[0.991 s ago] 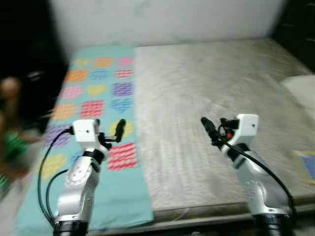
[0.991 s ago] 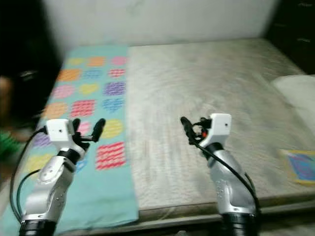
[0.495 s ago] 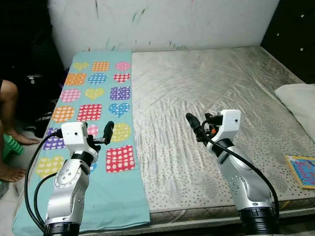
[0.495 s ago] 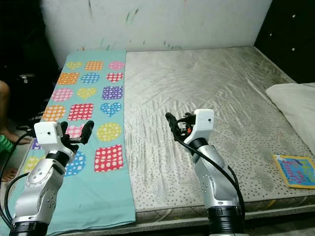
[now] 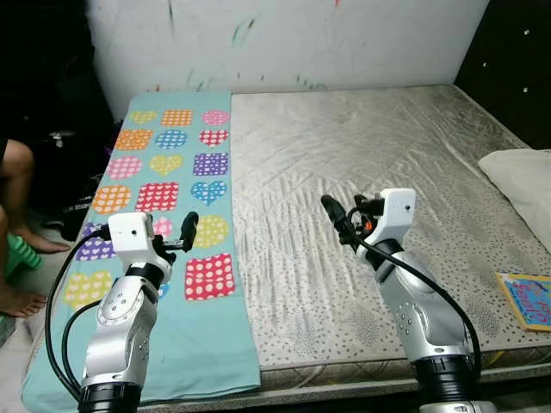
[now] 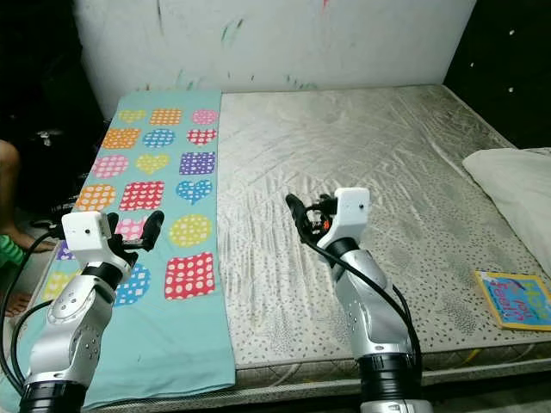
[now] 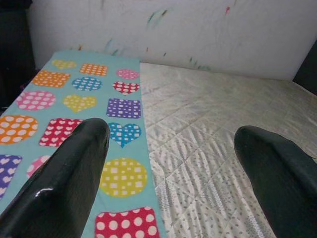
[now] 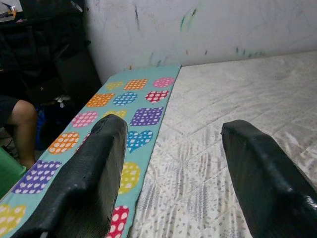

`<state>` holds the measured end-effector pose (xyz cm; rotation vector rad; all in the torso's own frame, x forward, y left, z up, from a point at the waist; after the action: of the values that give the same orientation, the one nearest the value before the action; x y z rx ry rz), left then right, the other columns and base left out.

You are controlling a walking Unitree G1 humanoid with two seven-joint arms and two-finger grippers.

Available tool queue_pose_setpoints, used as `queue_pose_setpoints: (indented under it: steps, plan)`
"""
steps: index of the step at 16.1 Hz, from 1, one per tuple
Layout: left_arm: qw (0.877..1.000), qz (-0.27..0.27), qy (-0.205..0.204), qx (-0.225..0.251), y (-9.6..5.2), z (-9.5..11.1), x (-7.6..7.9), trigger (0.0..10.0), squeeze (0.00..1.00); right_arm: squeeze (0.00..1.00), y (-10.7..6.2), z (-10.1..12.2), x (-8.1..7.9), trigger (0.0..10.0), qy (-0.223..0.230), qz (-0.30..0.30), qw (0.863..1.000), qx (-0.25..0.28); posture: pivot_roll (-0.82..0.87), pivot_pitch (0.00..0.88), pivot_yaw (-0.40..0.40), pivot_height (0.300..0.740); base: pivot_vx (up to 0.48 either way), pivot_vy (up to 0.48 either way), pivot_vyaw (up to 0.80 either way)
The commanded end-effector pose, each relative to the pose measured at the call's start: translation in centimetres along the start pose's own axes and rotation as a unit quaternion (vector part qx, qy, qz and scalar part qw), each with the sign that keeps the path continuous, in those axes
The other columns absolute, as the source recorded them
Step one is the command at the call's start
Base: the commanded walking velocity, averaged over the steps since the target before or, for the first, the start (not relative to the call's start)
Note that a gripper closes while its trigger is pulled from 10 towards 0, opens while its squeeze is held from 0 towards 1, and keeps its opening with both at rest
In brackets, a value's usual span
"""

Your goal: Clean up the room

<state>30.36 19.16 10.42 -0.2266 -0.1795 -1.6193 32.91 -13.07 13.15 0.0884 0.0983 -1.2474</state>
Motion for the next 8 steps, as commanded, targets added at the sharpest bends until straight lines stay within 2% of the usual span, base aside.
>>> queue_pose_setpoints:
  steps: [1,8]
  plan:
    - [1.000,0.001,0.006,0.001,0.20,0.05,0.06,10.0,0.00,0.00,0.25,0.14,-0.14,10.0,-0.007,0.006,1.000,0.002,-0.15,0.000,0.004,0.740,0.000,0.000,0.00]
    - [1.000,-0.001,0.002,0.001,0.55,0.04,0.27,10.0,0.00,0.00,0.24,-0.05,-0.37,10.0,-0.009,0.011,1.000,0.001,-0.15,0.000,0.005,0.740,0.000,0.000,0.00]
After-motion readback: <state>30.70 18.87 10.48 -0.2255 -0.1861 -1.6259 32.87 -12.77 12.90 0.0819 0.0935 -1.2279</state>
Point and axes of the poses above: a point about 5 cm out from each wrist's last joint towards the gripper, its own y axis pointing out of the wrist towards the gripper, its own z axis along the axis of the wrist's last joint, x = y × z, the point moved 1 cm from there along y, pointing out of the wrist towards the gripper, and after that the axes turned 5 degrees about -y, right-handed, at the moved point
